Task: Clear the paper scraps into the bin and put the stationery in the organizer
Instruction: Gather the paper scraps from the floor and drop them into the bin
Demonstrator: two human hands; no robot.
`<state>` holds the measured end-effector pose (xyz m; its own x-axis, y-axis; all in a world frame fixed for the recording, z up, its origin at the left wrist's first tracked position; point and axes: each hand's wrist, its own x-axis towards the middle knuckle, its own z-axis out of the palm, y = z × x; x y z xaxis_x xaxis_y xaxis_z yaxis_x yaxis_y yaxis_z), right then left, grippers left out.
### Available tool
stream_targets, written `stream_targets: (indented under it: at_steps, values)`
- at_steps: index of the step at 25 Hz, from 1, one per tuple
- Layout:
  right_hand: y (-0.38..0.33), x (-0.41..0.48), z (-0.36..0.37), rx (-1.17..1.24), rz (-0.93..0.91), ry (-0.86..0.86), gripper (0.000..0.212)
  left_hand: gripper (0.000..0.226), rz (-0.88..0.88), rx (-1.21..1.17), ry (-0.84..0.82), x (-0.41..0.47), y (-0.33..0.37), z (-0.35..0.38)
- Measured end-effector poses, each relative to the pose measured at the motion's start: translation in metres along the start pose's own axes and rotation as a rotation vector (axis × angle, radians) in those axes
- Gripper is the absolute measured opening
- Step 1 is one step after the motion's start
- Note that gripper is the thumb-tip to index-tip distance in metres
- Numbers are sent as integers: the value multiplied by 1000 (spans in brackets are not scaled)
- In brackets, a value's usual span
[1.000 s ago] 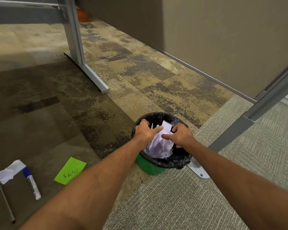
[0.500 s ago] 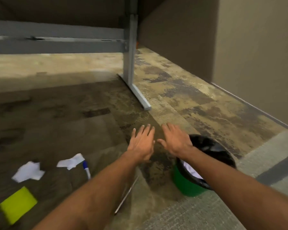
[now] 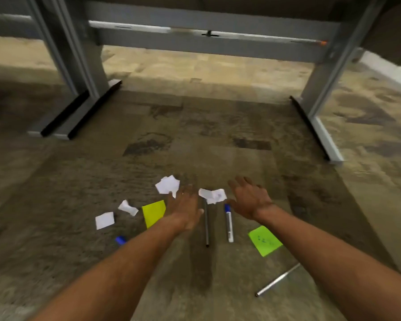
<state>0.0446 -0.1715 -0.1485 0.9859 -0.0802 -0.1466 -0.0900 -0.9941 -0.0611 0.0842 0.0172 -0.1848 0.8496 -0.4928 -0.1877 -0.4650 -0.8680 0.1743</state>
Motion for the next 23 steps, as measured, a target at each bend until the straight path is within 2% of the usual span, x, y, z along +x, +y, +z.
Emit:
stream_targets:
  at_steps: [4,7,9,13,18,23]
  values:
    - [-16,52,57,44,-60,-61,49,57,-89,45,-17,12,-71,30]
    - [-21,83,85,74,-67,-97,50,58,-116,19,-7,18,-96,49]
    - [-17,99,102,98,-94,-131,49,58,-107,-2,4,26,-101,61]
    - [-3,117,123,68,-200,-212,65,58,-120,-84,-9,46,-103,74]
    - [4,121,125,92,-182,-266,62,67,-12,55,-30,68,-100,80]
    - [8,122,132,84,-149,-151,55,66,-36,97,5,99,-101,78]
